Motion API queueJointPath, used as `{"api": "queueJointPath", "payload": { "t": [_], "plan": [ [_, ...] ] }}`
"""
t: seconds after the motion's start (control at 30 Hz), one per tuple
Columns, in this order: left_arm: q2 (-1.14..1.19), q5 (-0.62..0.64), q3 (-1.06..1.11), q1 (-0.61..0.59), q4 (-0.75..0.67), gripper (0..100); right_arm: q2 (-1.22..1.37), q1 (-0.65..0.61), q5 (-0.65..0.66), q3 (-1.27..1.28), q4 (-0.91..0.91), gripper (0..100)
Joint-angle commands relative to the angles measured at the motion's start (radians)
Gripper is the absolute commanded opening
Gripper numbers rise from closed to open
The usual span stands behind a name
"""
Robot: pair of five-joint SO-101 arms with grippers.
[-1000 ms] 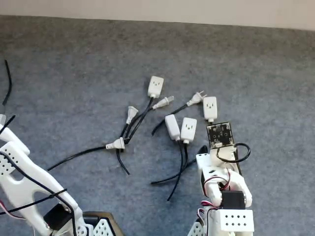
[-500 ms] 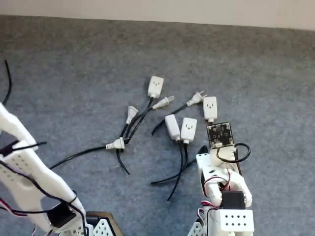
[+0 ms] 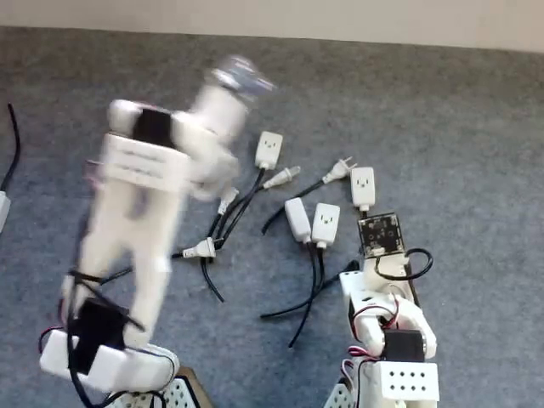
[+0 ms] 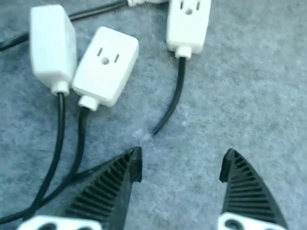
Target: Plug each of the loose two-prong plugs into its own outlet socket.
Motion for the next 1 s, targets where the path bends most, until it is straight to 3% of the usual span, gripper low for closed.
{"api": "queueJointPath", "payload": {
  "t": [0.0, 0.17, 0.37, 0.5, 0.7, 0.97],
  "plan": [
    [-0.027, 0.11, 0.223, 0.134, -0.351, 18, -0.015, 0.101, -0.009, -0.082, 0.056, 26.3],
    [0.061, 0.169, 0.282, 0.228, -0.496, 18, -0.021, 0.183, -0.003, -0.085, 0.099, 26.3],
    [0.191, 0.169, 0.278, 0.36, -0.612, 18, -0.021, 0.163, -0.003, -0.082, 0.094, 26.3],
    [0.294, 0.216, 0.277, 0.383, -0.689, 18, -0.021, 0.128, -0.003, -0.079, 0.088, 26.3],
    [0.348, 0.218, 0.292, 0.328, -0.632, 18, -0.021, 0.13, -0.003, -0.079, 0.088, 26.3],
    [0.127, 0.213, 0.446, 0.274, -0.548, 18, -0.021, 0.125, -0.003, -0.079, 0.088, 26.3]
  ]
}}
